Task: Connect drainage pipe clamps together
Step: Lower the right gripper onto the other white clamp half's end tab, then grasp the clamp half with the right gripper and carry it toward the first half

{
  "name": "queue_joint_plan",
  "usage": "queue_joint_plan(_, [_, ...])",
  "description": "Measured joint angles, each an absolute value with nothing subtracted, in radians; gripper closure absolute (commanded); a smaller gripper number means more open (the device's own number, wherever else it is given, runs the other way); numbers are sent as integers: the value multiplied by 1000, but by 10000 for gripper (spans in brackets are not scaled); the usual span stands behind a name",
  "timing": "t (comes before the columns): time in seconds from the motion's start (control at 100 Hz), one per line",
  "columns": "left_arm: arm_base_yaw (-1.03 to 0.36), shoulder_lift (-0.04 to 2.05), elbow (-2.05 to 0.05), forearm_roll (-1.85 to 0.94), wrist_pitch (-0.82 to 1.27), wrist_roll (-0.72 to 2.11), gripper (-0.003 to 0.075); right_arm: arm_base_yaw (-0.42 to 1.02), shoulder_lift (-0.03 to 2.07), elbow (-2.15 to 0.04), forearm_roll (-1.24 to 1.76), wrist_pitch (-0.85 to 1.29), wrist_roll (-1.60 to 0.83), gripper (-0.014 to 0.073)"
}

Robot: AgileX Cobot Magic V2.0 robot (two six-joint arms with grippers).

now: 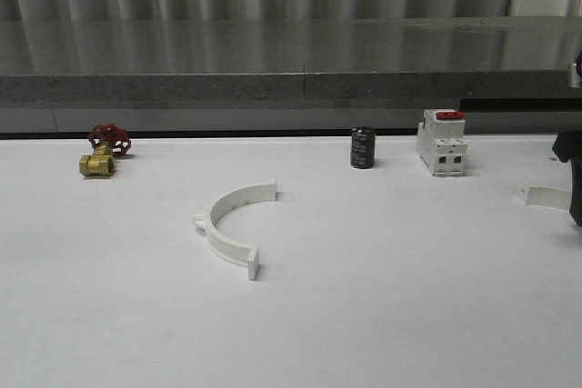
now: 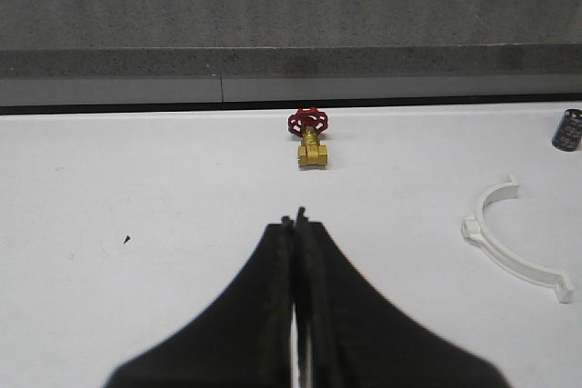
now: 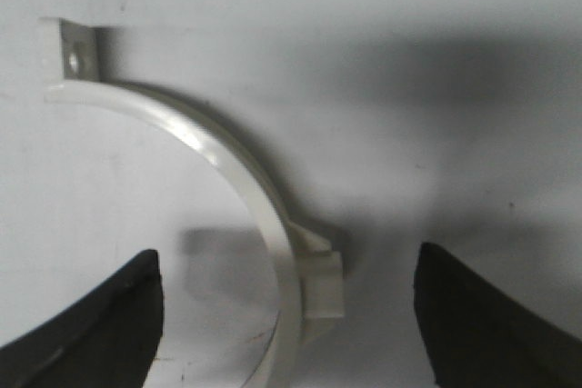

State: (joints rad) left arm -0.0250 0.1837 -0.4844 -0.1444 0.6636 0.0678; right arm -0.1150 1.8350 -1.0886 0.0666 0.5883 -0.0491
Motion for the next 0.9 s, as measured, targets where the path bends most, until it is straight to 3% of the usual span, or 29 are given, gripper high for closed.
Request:
queue_joint_plan(0.22, [-25,184,-484,-144,664,68,740,-115,1861,-1090,67,582,-51,50])
queue_joint_plan(0.46, [-25,184,-484,-144,664,68,740,-117,1863,-1090,67,582,-53,370])
queue_joint_plan(0.55, [-25,184,-484,-144,664,68,740,-117,1863,-1090,69,582,-53,450])
queue_joint_plan(0.7, [-25,184,-484,-144,664,68,740,-117,1863,-1090,69,582,-53,498])
queue_joint_plan(0.9, [-25,184,-484,-144,664,68,740,-117,1863,-1090,69,582,-53,498])
